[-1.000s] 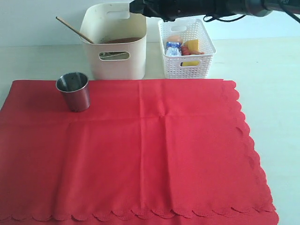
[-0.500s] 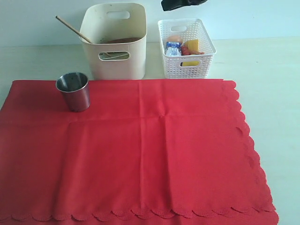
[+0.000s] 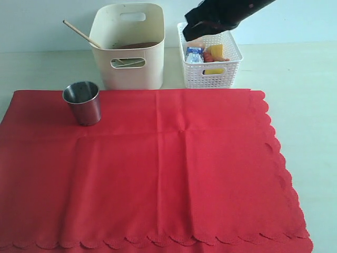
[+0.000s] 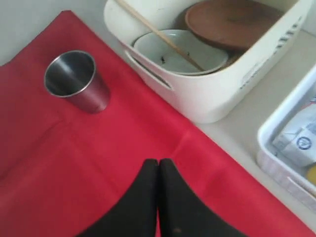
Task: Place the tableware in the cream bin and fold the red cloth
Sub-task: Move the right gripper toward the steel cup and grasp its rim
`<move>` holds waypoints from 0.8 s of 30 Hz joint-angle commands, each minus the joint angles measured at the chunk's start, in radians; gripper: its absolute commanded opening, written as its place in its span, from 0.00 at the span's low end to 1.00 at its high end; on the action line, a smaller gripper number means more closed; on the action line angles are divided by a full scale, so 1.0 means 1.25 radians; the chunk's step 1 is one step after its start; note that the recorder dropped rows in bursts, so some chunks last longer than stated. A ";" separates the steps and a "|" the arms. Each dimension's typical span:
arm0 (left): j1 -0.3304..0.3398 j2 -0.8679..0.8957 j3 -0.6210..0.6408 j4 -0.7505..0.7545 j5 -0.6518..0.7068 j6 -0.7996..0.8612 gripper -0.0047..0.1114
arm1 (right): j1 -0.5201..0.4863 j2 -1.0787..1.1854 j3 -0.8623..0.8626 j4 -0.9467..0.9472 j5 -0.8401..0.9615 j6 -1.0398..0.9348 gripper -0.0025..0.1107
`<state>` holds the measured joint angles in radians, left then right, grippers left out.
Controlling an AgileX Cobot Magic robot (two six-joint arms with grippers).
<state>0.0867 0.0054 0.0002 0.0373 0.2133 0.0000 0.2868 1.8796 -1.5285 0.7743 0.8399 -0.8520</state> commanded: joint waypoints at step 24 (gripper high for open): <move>0.001 -0.004 0.000 -0.006 -0.002 0.000 0.04 | 0.424 0.217 -0.068 -0.009 -0.461 -0.141 0.50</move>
<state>0.0867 0.0054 0.0002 0.0373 0.2133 0.0000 0.8056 2.1086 -1.5562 0.7709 0.2485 -1.0137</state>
